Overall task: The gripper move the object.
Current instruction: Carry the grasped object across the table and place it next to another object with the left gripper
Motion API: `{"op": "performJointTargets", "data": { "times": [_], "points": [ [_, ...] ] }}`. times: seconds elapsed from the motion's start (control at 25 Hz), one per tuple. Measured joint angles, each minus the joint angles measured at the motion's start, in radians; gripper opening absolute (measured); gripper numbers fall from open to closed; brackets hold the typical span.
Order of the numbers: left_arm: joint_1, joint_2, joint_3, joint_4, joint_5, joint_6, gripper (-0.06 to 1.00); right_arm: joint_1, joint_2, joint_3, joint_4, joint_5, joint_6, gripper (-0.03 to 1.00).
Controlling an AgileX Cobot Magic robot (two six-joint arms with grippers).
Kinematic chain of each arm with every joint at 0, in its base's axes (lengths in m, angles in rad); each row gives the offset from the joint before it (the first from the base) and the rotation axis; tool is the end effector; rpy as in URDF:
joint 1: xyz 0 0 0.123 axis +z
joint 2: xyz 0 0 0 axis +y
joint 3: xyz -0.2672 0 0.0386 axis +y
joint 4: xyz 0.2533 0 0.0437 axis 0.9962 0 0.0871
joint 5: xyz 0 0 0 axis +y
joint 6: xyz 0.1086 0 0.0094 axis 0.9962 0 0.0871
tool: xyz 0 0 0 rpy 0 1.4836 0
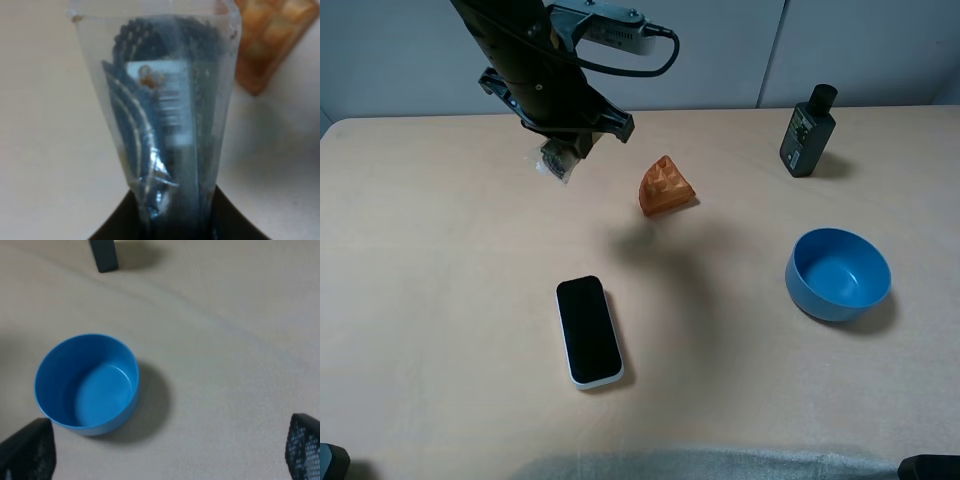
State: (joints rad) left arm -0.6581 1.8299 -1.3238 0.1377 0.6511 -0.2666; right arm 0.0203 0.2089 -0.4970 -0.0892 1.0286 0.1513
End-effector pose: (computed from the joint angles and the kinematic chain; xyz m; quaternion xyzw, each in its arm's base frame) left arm 0.3228 -0.2381 0.1917 0.2299 0.9398 -0.0620 0.2453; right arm 0.0636 -0.0070 0.2641 0.0549 0.8940 -0.0064 0.4446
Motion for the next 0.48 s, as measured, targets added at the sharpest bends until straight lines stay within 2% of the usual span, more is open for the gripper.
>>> {"op": "performJointTargets", "data": {
  "times": [0.36, 0.48],
  "points": [
    [-0.101, 0.012, -0.003, 0.002, -0.018, -0.051, 0.18, 0.000, 0.000, 0.000, 0.000, 0.000, 0.000, 0.69],
    [-0.140, 0.012, -0.003, 0.028, -0.031, -0.093, 0.18, 0.000, 0.000, 0.000, 0.000, 0.000, 0.000, 0.69]
  ]
}}
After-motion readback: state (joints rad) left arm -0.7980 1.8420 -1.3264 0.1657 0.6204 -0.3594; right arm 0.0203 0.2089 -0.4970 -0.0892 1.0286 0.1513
